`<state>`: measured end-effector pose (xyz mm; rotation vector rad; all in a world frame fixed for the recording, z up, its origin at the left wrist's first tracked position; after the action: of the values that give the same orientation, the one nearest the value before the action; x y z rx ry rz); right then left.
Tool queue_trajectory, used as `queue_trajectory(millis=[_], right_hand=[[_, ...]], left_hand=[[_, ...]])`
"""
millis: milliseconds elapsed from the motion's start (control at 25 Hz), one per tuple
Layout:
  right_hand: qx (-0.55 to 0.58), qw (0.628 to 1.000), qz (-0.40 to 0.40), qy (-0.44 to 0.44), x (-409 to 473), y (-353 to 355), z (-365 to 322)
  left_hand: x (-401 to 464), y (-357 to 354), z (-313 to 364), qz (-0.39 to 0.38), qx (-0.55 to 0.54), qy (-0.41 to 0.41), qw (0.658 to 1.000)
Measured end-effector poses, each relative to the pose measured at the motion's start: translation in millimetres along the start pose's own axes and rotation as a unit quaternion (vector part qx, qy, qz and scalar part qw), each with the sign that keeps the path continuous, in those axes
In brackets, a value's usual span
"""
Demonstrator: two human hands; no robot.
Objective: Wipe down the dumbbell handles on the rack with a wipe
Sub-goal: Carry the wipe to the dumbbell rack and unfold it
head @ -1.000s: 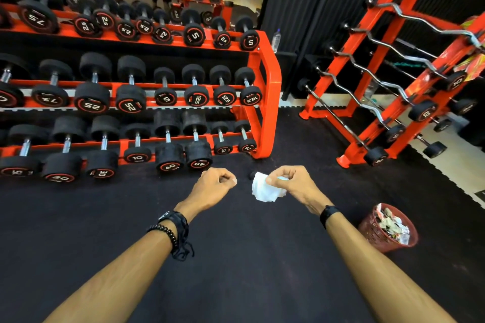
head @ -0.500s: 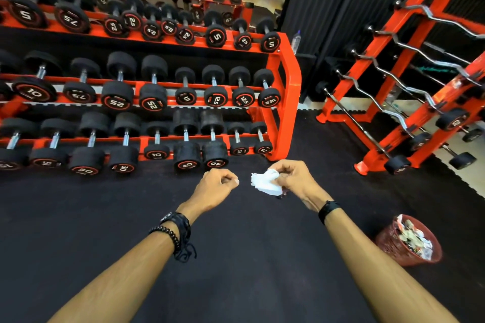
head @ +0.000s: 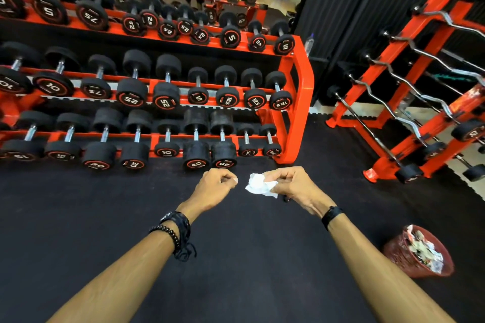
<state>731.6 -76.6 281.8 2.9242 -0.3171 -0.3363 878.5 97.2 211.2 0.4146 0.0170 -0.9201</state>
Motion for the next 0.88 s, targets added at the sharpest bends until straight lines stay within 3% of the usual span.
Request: queue_trajectory(millis=[120,320,880], right_hand=[[0.045,0.998,-0.043,-0.013,-5,-1,-2],[-0.068,0.995,0.075,0.015,8,4,0],[-0.218,0.968,0.106,0.059,17,13,-21]], left_hand=[[0,0,1,-0.001,0.0,0.001,1.0],[1,1,9,-0.003,0.017,-0.012,1.0],[-9,10,32,0.027,0.043,-0.02,0.999]])
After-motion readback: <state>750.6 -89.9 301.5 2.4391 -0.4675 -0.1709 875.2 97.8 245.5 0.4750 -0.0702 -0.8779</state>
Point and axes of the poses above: each hand's wrist, its own x-axis towards the middle knuckle, its own y-axis out of the back of the hand, z = x × y, the point moved 1 cm from there along x, towards the middle knuckle, and after that the axes turned 8 degrees about -z, right-handed, at the moved point
